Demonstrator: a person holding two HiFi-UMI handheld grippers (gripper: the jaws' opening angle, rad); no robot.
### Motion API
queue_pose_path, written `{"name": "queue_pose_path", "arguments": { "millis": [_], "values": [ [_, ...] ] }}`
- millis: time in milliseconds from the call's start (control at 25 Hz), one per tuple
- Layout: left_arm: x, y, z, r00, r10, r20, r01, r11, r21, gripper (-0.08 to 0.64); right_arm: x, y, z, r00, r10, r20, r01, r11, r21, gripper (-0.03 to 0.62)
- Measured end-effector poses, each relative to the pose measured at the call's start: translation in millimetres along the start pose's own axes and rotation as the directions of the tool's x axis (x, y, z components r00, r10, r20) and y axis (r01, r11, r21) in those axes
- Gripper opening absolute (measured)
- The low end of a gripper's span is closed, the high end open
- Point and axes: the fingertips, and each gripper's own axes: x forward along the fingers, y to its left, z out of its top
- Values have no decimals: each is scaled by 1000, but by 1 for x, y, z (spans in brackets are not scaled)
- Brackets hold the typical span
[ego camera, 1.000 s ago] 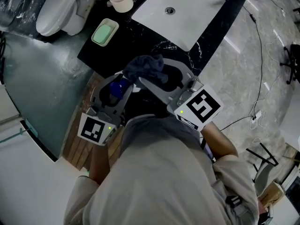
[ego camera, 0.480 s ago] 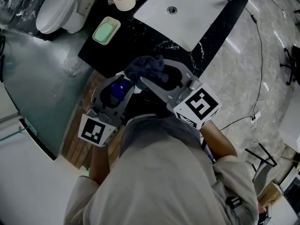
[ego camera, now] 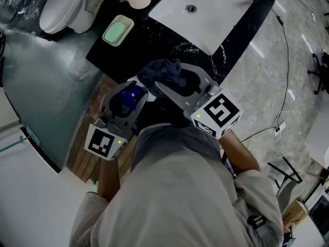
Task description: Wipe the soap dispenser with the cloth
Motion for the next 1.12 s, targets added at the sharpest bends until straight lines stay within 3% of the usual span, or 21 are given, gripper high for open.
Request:
{"name": "queue_pose_path", "arguments": {
  "millis": [1120],
  "values": [
    [1,-1,-3,1000,-23,20,24,1000,-10,145,4,-32,-40,996,-54,-71,58,996,66,163]
  ]
}}
